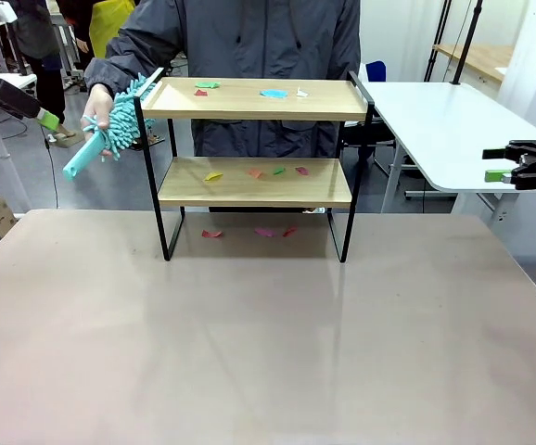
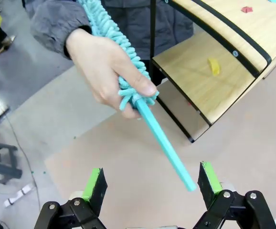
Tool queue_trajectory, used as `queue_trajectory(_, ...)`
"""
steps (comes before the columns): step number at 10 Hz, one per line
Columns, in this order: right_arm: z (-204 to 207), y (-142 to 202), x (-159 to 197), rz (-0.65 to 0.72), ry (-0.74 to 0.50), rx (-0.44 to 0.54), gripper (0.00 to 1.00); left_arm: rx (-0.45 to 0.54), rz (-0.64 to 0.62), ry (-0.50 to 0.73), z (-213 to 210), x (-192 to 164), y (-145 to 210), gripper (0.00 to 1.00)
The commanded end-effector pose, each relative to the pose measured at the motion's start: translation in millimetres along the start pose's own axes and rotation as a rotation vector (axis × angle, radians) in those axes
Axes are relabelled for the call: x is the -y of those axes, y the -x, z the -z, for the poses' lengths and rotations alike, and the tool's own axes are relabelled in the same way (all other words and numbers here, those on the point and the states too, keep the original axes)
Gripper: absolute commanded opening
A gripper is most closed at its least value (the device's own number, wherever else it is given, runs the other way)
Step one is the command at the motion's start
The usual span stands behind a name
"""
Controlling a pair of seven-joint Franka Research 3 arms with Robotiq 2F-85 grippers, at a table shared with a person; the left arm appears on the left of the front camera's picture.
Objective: Clean the shelf.
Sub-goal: Pick up the Duster handed by the human.
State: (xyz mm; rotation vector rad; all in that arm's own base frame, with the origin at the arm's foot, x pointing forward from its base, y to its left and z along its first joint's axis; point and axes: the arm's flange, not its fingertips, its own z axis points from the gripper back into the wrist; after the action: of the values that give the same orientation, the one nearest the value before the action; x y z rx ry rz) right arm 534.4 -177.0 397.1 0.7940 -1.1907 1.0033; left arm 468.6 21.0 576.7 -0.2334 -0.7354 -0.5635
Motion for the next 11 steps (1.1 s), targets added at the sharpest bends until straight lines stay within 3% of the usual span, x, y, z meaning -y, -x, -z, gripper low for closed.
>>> queue_trajectory(1, 1.6, -2.4, -0.3, -0.005, 0.000, 0.000, 1.00, -0.008, -0.083, -0.068, 3.6, 38.3, -12.3, 1.00)
queue_trajectory(3, 1.6, -2.4, -0.3, -0.005, 0.000, 0.000, 1.00, 0.010, -0.166, -0.148, 3.2, 64.1, -33.3, 1.00)
queue_trajectory(5, 1.6, -2.4, -0.3, -0.005, 0.000, 0.000, 1.00, -0.050, -0.199, -0.160, 11.1, 83.1, -42.7, 1.00)
queue_trajectory(9, 1.6, -2.4, -0.3, -0.005, 0.000, 0.000, 1.00, -0.125, -0.222, -0.305, 43.1, 84.6, -30.9, 1.00)
queue_trajectory(11, 1.6, -2.4, -0.3, -0.005, 0.000, 0.000, 1.00, -0.139, -0.238, -0.287, 62.0, 74.3, -20.6, 1.00)
